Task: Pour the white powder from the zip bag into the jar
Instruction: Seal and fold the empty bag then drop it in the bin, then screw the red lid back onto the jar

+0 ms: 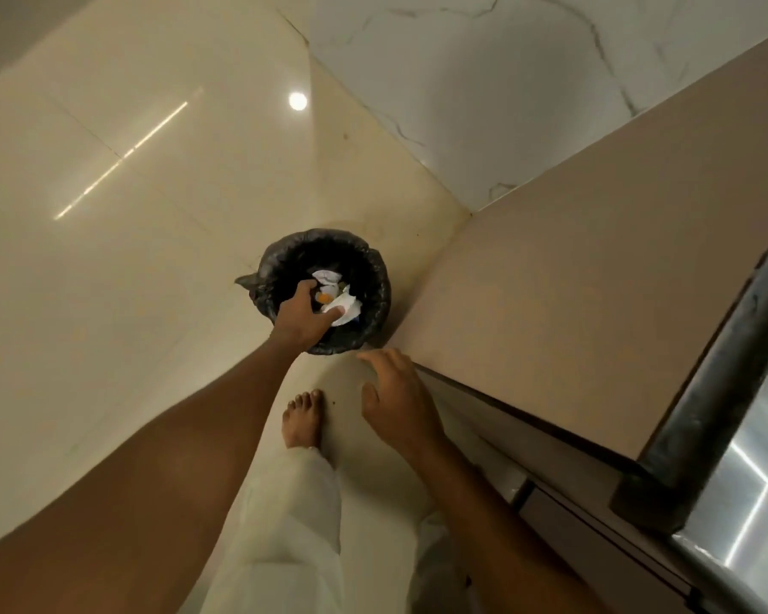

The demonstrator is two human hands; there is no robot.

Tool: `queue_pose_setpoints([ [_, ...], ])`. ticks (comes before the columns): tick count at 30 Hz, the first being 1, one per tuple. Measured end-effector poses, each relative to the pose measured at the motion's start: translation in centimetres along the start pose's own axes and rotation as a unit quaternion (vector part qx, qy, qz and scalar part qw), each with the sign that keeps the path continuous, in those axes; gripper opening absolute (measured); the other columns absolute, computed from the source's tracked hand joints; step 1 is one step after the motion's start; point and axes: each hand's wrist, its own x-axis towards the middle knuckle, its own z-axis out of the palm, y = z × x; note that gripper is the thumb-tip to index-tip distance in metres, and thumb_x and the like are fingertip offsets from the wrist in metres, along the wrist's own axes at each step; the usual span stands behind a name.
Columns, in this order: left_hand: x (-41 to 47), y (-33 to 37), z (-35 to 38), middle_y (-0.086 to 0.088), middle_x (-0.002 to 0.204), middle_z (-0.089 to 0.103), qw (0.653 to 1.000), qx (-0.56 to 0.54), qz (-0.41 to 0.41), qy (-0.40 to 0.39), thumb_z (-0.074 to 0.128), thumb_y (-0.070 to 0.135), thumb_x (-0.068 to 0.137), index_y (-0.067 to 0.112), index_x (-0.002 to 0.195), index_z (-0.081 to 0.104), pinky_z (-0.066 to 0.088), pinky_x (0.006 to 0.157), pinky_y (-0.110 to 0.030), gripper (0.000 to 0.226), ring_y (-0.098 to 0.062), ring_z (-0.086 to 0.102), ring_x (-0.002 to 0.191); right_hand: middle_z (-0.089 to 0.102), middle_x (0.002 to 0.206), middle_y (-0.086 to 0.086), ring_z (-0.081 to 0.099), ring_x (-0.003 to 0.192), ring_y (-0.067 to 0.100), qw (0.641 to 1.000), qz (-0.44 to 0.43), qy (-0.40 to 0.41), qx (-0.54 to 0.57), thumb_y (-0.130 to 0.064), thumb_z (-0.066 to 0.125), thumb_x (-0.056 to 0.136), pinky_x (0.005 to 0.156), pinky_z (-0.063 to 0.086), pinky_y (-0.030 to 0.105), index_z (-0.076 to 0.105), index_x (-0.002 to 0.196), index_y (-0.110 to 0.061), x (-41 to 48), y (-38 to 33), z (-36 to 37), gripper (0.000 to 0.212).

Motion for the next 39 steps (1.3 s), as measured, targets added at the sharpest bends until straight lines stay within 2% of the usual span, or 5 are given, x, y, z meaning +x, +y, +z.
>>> queue_pose_setpoints([
  [8,-10.7,-0.3,-2.6,-0.008,0.124,0.07,0.999,-0.014,-0.03,0.014,0.069,0.021,0.097,0.011,0.128,0.065,0.043,0.088,-0.025,0.032,-0.018,0.063,0.104,0.058,0.133,0.003,0.053,0.123,0.02,0.998,-0.006,0.05,0.038,-0.012,0.058,0.094,0.089,0.039,0.024,0.058,0.134,-0.018,-4.8,-3.2,-4.4,0.04],
  [14,-22.6,6.8,-6.6,0.003,0.103,0.072,0.997,-0.021,0.065,0.046,0.069,0.019,0.096,0.013,0.119,0.07,0.045,0.076,-0.011,0.024,-0.012,0.066,0.096,0.053,0.14,0.001,0.052,0.125,0.019,0.992,-0.008,0.075,0.098,-0.017,0.061,0.095,0.103,0.049,0.041,0.056,0.137,-0.022,-11.5,-7.0,-10.0,0.043],
  [19,-30.9,13.1,-8.9,0.017,0.096,0.069,0.981,-0.014,0.18,0.064,0.068,0.014,0.097,0.015,0.113,0.07,0.047,0.073,0.001,0.015,0.018,0.063,0.084,0.057,0.137,0.007,0.056,0.123,0.022,0.985,-0.041,0.125,0.107,-0.022,0.066,0.096,0.104,0.05,0.043,0.053,0.14,-0.017,-18.3,-8.8,-13.8,0.046],
  [24,-36.1,18.2,-7.5,0.011,0.104,0.072,0.956,0.0,0.284,0.07,0.069,0.017,0.098,0.019,0.114,0.07,0.051,0.079,-0.003,0.016,0.003,0.068,0.097,0.054,0.138,0.002,0.052,0.122,0.013,0.97,-0.061,0.197,0.127,-0.028,0.065,0.098,0.101,0.047,0.029,0.049,0.143,-0.021,-24.5,-7.6,-17.9,0.048],
  [39,-43.5,34.8,13.9,0.012,0.114,0.07,0.844,0.073,0.513,-0.136,0.07,0.022,0.097,0.022,0.115,0.069,0.052,0.08,-0.014,0.018,-0.004,0.066,0.107,0.061,0.127,0.0,0.059,0.118,0.013,0.807,0.059,0.548,0.215,-0.022,0.069,0.095,0.096,0.055,0.041,0.056,0.135,-0.016,-39.5,12.1,-24.9,0.043],
])
